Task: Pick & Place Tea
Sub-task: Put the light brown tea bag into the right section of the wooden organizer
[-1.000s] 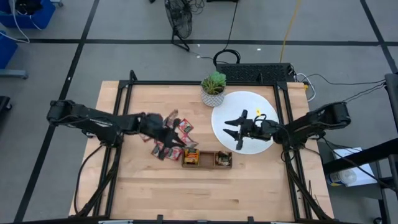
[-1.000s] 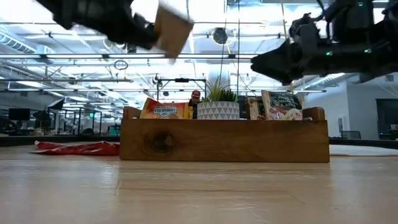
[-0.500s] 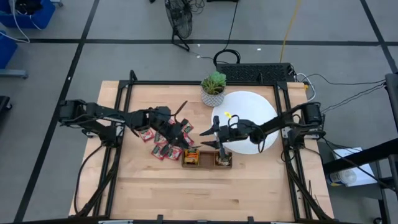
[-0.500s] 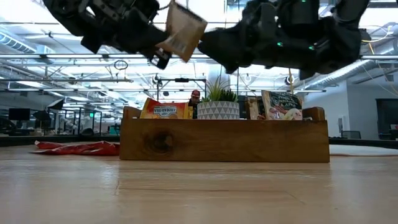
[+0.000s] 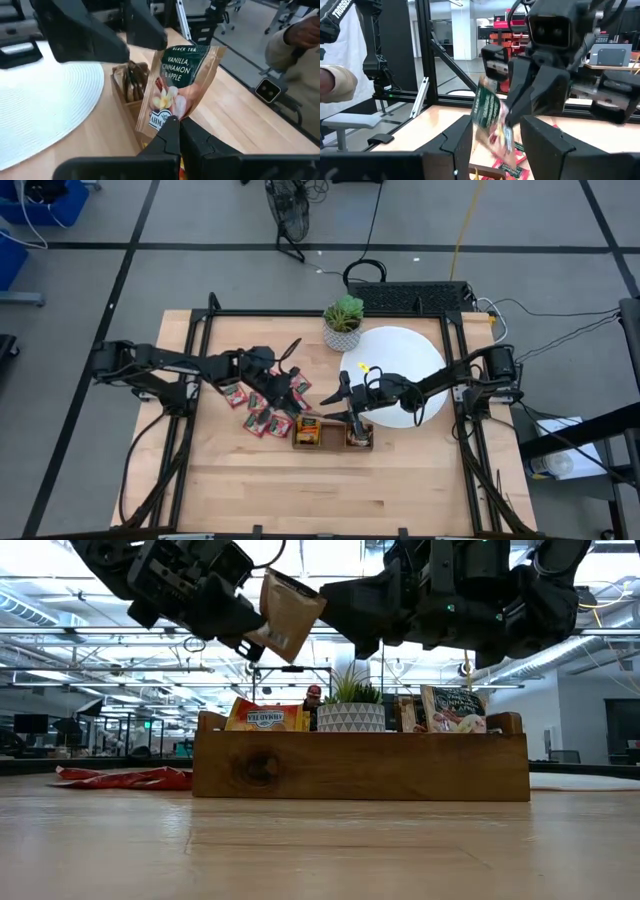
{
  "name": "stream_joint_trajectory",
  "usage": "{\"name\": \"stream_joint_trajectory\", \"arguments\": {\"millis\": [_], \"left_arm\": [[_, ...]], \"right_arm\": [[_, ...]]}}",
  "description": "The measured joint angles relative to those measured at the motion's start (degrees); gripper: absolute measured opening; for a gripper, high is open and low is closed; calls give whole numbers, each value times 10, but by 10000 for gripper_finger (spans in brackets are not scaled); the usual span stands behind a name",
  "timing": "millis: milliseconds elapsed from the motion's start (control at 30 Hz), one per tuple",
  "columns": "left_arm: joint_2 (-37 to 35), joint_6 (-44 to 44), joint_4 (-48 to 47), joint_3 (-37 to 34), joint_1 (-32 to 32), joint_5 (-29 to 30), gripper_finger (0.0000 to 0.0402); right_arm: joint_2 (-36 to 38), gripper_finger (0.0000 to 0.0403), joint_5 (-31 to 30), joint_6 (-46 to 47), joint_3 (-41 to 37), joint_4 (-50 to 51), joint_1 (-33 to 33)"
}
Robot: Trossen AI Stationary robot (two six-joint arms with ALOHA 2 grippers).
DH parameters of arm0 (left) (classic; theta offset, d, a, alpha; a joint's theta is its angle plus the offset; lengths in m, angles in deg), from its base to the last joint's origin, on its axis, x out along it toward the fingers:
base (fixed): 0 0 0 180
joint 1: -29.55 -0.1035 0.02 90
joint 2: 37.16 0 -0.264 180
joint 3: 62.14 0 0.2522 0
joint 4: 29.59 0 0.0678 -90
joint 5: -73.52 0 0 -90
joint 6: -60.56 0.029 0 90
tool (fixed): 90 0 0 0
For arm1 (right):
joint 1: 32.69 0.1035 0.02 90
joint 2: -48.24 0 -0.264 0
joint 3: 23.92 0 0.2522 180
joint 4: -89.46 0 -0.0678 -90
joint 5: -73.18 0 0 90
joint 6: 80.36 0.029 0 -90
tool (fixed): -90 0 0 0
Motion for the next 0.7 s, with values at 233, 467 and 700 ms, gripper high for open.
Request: {"name": "stream_joint_trajectory", "arguments": {"millis": [233,467,700], "left_arm": [[-24,11,-21,1,0,2,1],[1,14,-5,0,5,30,1],[6,16,27,0,5,30,1]], "right_arm": [[0,151,0,-15,0,2,0],[0,151,-3,-19,0,-3,0],[0,151,-3,-20,0,-3,0]]}}
